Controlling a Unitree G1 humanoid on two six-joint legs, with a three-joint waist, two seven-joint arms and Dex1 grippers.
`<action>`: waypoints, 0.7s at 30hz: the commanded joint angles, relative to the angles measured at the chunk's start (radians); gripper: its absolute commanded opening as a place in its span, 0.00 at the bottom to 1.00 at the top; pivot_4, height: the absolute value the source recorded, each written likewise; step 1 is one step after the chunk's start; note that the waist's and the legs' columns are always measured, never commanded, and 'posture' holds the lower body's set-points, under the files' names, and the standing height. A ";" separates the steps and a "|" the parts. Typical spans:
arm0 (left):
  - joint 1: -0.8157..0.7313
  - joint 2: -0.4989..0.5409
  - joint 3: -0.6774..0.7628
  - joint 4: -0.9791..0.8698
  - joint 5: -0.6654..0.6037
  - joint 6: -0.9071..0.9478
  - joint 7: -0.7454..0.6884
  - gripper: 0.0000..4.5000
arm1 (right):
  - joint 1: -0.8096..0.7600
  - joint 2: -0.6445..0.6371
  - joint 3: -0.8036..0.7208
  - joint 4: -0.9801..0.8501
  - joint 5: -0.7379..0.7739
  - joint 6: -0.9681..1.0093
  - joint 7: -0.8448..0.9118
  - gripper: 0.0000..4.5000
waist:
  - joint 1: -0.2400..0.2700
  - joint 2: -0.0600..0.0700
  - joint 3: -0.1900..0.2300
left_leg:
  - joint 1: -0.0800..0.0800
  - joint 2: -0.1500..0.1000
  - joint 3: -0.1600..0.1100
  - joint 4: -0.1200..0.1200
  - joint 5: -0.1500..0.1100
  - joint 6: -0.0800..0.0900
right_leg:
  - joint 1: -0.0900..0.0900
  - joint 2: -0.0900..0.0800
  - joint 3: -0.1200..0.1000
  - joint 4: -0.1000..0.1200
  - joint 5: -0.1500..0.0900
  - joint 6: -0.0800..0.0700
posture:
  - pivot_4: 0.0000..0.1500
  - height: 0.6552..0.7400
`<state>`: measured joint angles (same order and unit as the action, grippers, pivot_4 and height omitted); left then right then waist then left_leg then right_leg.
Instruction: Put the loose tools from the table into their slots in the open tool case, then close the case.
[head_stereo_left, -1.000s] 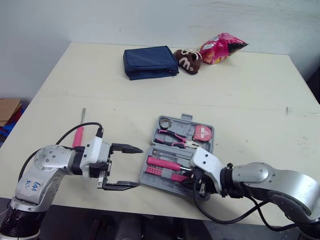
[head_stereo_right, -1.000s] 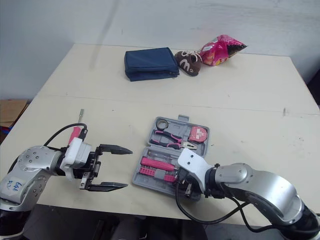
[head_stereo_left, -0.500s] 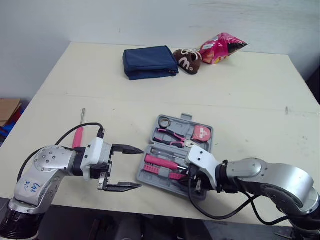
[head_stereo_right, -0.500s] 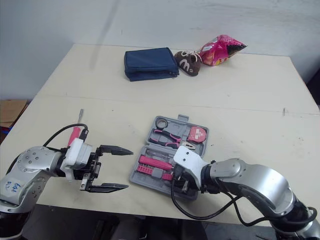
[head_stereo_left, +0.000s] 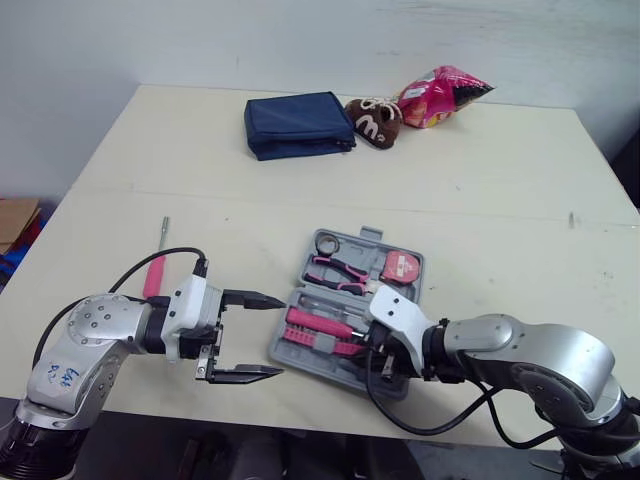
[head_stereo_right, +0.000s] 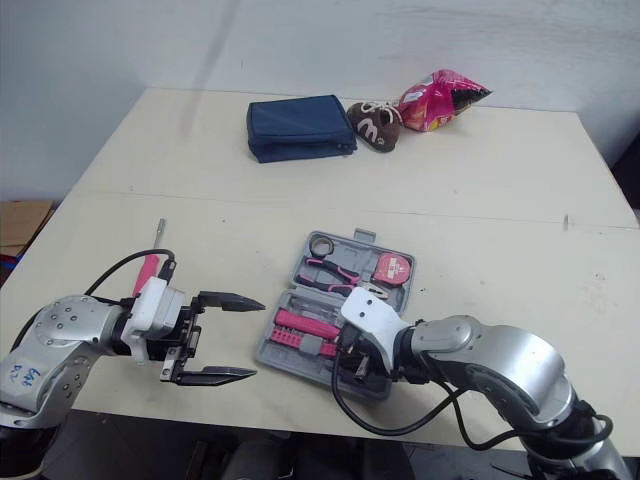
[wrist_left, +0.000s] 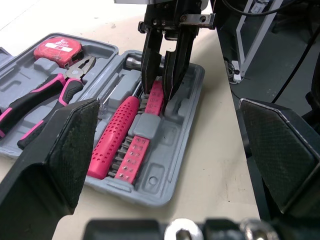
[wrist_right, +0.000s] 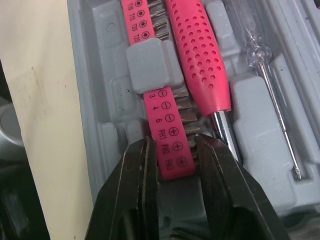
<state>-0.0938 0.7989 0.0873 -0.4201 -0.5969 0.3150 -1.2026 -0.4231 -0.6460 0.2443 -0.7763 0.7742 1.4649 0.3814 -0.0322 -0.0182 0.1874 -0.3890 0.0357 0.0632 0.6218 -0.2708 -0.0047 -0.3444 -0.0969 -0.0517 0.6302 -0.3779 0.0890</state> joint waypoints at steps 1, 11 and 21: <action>0.012 0.012 0.029 -0.034 -0.016 -0.012 -0.002 1.00 | 0.005 0.014 0.002 -0.004 0.003 0.016 0.003 0.17 | 0.000 0.000 0.000 | 0.000 0.000 0.000 0.000 0.000 0.000 | 0.000 0.000 0.000 0.000 0.000 0.000 | 1.00 1.00; 0.029 0.014 0.043 -0.021 -0.011 -0.027 -0.010 1.00 | 0.028 -0.032 -0.149 -0.053 0.084 0.001 0.094 0.77 | 0.004 0.000 0.000 | -0.001 0.000 0.000 0.000 0.000 0.000 | 0.000 -0.001 0.000 -0.001 0.000 0.000 | 1.00 1.00; 0.046 -0.005 0.042 -0.008 0.008 -0.061 0.005 1.00 | 0.229 -0.115 -0.263 -0.026 0.024 -0.451 0.352 0.71 | 0.004 0.000 0.000 | -0.001 -0.001 0.000 0.000 -0.001 0.002 | 0.000 -0.001 -0.001 -0.002 0.000 0.000 | 1.00 1.00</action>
<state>-0.0503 0.8016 0.1188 -0.4168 -0.5902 0.2772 -1.2026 -0.2322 -0.7758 -0.0090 -0.7970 0.8388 1.1767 0.6587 -0.0284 -0.0181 0.1876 -0.3904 0.0344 0.0637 0.6216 -0.2717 -0.0032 -0.3442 -0.0975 -0.0523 0.6279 -0.3778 0.0893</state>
